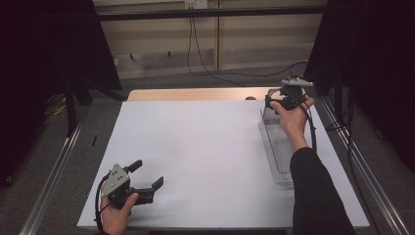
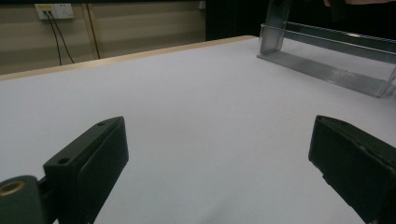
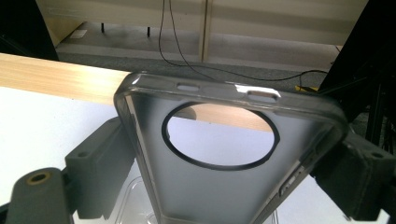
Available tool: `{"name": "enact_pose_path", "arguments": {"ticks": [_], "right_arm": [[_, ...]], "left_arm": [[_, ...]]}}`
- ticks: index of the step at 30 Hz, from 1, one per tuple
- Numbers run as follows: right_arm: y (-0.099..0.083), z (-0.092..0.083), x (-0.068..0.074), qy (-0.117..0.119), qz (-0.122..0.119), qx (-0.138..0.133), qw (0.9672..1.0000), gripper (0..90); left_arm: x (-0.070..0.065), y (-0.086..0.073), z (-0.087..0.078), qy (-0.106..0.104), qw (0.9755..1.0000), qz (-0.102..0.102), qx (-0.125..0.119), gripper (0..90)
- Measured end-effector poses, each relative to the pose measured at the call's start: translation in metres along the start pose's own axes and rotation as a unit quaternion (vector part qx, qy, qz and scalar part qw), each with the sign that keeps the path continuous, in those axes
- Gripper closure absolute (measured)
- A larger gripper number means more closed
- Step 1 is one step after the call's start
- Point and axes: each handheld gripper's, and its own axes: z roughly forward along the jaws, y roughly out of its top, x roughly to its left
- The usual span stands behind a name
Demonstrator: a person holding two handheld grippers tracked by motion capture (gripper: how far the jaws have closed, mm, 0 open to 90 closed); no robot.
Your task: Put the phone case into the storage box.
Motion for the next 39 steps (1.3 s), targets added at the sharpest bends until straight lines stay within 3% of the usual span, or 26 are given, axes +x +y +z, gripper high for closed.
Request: {"name": "enact_pose_path", "arguments": {"ticks": [12, 20, 39], "right_arm": [[-0.0003, -0.0002, -0.0010, 0.004, -0.004, -0.001, 1.0000, 10.6], [0.0001, 0.0005, -0.0026, 0.005, 0.005, -0.009, 0.9999, 1.1], [0.0062, -0.0054, -0.0077, 0.033, 0.022, -0.041, 0.9984, 1.5]], "left_arm": [[0.0011, -0.0005, 0.0005, 0.000, 1.0000, 0.000, 0.006, 4.8], [0.0012, -0.0005, 0.0004, 0.001, 1.0000, 0.001, 0.006, 4.8], [0.0009, -0.0001, 0.0001, 0.005, 1.0000, -0.001, 0.002, 5.0]]}}
